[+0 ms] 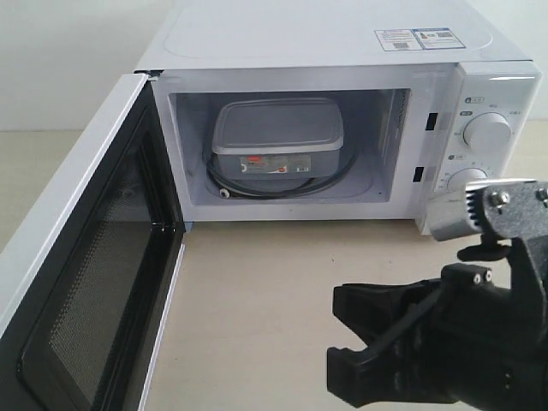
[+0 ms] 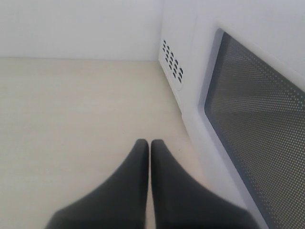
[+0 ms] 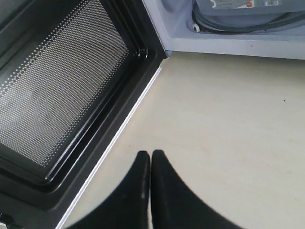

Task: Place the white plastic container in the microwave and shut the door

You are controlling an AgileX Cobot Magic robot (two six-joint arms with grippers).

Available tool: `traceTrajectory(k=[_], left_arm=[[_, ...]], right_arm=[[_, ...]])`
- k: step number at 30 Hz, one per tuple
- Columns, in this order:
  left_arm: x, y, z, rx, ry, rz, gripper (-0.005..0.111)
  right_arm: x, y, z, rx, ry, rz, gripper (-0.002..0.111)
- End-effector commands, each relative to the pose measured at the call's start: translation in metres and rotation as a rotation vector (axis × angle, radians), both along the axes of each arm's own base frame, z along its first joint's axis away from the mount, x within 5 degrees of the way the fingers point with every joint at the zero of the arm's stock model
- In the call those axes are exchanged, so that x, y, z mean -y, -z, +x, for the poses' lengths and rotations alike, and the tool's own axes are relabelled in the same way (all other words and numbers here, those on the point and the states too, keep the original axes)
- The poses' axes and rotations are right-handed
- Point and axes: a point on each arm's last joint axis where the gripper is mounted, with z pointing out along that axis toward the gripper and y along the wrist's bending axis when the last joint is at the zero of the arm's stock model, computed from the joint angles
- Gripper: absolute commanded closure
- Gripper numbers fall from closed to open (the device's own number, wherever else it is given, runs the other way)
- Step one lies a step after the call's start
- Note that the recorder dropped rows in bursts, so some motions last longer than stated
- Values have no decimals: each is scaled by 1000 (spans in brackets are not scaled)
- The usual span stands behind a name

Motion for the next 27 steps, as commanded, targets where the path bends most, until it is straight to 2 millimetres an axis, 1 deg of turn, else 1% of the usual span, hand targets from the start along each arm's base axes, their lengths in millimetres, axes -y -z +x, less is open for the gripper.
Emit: traceTrajectory(k=[1,5,8,9,12,15,18,21,27], left_arm=[[0,1,0,-2,-3,-1,103],[0,1,0,-2,-3,-1,103],[0,1,0,-2,-3,-1,103],[0,1,0,-2,-3,-1,103],[0,1,0,-2,-3,-1,103],[0,1,0,-2,-3,-1,103],[0,1,0,-2,-3,-1,103],[0,1,0,-2,-3,-1,103],[0,1,0,-2,-3,-1,103]], right_arm=[[17,-1,0,-3,-35,15,108],[40,-6,-4,22,13,84,108],[62,-2,-11,62,77,122,108],[71,0,-14,85,115,136,108],[92,9,-23,143,192,149,108],[108,22,-31,184,271,156,108],[121,36,-37,209,359,159,108],[128,33,-40,265,422,189,108],[136,27,-46,343,490,226,108]])
